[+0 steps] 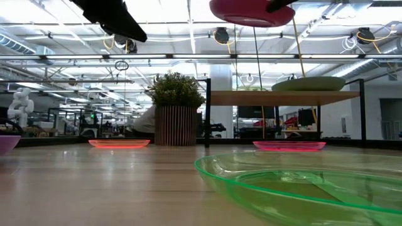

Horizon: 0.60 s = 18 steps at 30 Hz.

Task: Place and stack plates onto a shelf
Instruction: Stack the pink plate on top of the green plate on the shelf

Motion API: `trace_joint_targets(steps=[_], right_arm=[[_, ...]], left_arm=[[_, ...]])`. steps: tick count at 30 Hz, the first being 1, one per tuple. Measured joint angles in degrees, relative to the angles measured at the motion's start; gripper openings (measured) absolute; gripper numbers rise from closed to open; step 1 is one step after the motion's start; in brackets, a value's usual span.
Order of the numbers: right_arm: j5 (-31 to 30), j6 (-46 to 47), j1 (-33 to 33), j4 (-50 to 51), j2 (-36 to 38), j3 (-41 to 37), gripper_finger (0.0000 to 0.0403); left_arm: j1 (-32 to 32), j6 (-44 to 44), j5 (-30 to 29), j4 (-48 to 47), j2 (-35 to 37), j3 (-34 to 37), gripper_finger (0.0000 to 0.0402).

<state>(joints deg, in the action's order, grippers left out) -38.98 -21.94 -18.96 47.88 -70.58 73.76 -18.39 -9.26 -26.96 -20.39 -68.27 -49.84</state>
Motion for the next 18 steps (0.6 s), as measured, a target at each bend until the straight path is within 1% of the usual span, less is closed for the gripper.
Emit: trace_joint_targets(steps=[10,18], right_arm=[[0.08,0.02,7.10,4.97,5.64,0.00,0.0000],[0.26,0.39,14.27,9.39,7.20,0.00,0.0000]], left_arm=[[-0.02,-1.15,0.02,0.27,0.02,0.00,0.0074],[-0.02,-1.75,0.02,-0.03,0.00,0.00,0.0074]])
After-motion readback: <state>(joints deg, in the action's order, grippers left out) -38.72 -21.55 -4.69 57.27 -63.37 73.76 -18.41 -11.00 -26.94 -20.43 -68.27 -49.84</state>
